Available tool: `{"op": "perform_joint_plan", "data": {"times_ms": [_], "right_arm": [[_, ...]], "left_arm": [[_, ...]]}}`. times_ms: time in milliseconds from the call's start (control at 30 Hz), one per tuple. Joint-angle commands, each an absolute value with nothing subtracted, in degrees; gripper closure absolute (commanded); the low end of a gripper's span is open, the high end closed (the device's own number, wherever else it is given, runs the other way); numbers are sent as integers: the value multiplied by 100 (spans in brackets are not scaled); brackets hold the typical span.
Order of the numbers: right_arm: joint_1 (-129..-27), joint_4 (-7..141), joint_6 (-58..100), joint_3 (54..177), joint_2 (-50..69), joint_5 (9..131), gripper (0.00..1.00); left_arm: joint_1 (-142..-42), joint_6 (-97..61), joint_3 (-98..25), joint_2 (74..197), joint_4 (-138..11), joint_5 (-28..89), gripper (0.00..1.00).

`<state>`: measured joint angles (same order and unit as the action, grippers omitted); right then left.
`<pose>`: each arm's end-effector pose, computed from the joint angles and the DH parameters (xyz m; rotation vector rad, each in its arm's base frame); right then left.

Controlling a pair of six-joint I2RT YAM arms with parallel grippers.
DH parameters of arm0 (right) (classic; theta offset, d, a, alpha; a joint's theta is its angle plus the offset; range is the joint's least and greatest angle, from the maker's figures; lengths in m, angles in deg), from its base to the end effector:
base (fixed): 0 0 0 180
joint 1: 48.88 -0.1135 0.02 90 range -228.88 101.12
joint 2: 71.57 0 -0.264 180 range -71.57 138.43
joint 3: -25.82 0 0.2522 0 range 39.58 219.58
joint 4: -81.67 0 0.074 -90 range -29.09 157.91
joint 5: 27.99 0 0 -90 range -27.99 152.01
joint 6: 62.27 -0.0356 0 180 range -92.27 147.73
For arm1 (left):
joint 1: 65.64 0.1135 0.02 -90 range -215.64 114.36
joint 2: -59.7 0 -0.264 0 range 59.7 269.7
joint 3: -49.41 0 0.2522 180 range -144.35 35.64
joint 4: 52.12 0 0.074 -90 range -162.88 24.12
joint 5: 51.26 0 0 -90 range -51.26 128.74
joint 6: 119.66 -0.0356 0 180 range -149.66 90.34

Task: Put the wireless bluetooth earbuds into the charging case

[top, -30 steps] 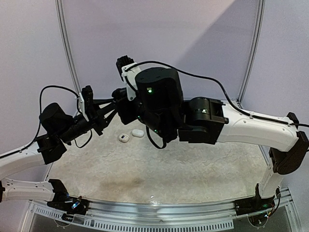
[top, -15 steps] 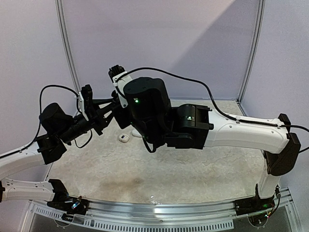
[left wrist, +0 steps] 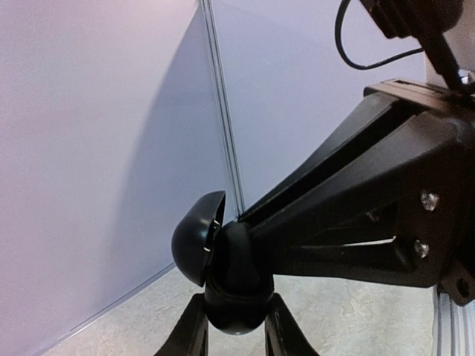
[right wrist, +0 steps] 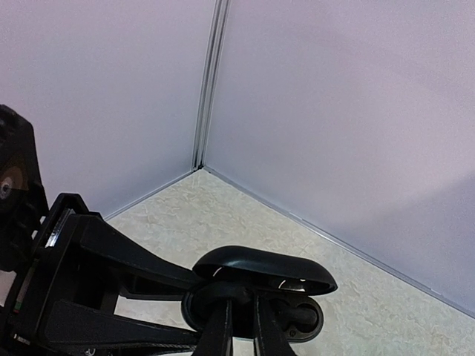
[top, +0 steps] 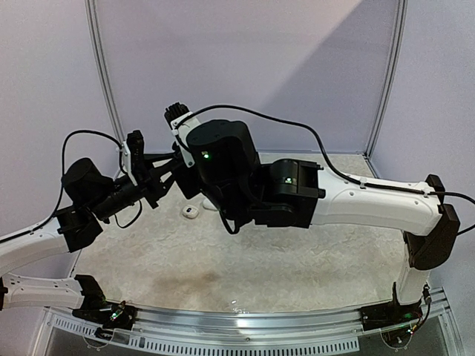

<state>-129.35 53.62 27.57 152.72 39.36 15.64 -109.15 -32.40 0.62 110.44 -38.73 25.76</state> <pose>0.1004 0.4426 0.4088 -0.6201 1.6110 0.3207 0.1479 -0.1514 0.3309 0.7307 1.2140 -0.7473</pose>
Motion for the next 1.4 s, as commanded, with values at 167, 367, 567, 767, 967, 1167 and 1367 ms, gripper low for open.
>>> {"op": "perform_joint_plan", "data": {"times_ms": [167,367,567,767,967,1167,1367], "right_arm": [[-12770,4375,2321,15369,4137,2297,88],[-12678,3961,2194,15400,4078,2464,87],[-12594,3686,2117,15428,4042,2488,85],[-12573,3410,2137,15508,4058,2706,80],[-12538,3118,2089,15563,4046,2871,79],[-12501,2982,2052,15633,4047,3110,76],[-12470,2775,2035,15735,4110,3250,72]], "left_arm": [[-11011,-3138,6,10999,-3590,2529,100],[-11002,-3018,10,10980,-3639,2527,100],[-11002,-2734,5,10964,-3699,2504,100],[-10994,-2470,-19,10969,-3749,2554,100],[-10985,-2395,-30,10957,-3827,2535,100],[-10985,-2362,-30,10950,-3878,2450,100],[-10985,-2362,-13,10918,-3919,2414,100]]}}
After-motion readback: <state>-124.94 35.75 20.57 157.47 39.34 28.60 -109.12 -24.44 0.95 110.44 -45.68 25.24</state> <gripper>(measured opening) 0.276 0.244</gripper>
